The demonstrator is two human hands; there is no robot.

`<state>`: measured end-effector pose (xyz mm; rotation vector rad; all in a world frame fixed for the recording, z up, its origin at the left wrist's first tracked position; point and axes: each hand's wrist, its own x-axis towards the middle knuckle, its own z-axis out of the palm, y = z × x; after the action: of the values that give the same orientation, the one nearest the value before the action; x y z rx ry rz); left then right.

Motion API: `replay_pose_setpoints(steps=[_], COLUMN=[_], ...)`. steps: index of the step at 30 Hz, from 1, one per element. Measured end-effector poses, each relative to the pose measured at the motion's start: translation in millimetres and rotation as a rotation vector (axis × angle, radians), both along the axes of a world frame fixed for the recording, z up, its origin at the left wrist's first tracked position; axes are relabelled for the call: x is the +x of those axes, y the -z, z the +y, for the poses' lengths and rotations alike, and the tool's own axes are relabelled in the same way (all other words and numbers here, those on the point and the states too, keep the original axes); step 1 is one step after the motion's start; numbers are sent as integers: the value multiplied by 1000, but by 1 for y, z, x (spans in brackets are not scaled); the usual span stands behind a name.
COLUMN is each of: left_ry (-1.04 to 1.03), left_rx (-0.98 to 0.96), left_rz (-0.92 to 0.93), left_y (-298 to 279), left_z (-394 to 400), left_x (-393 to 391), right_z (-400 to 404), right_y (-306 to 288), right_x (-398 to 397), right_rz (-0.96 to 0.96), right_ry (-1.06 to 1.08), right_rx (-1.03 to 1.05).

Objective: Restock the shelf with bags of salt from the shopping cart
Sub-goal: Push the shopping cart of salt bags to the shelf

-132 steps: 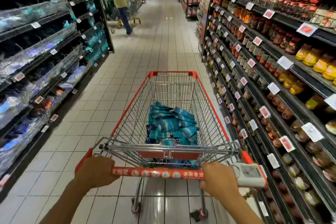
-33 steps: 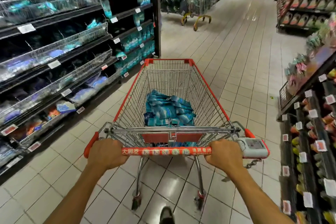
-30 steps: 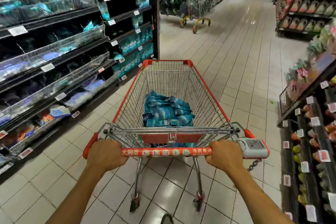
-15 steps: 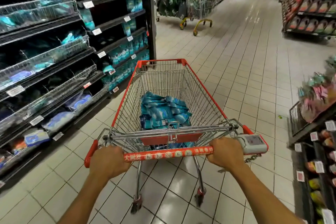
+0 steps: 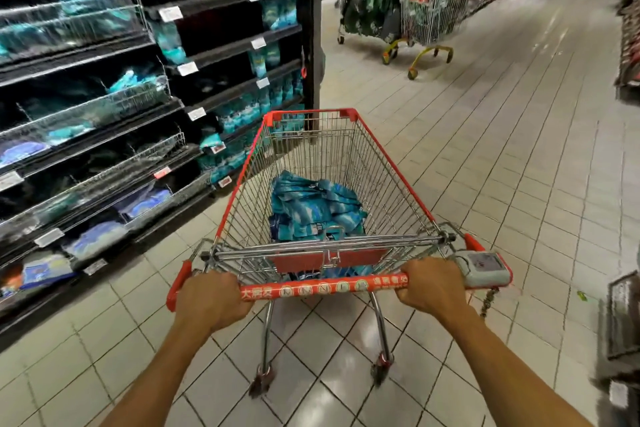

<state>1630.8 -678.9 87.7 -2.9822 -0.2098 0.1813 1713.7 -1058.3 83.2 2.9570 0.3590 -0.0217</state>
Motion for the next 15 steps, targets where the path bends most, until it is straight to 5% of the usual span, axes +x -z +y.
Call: replay_pose_setpoints(steps=[15], left_ry=[-74], left_rx=[8], left_rz=[-30], left_y=[12], left_z=[-80], left_x=[229], right_z=[-72], right_y=[-3], right_x=[268], right_rz=[30], right_ry=[-106], right_rx=[-12])
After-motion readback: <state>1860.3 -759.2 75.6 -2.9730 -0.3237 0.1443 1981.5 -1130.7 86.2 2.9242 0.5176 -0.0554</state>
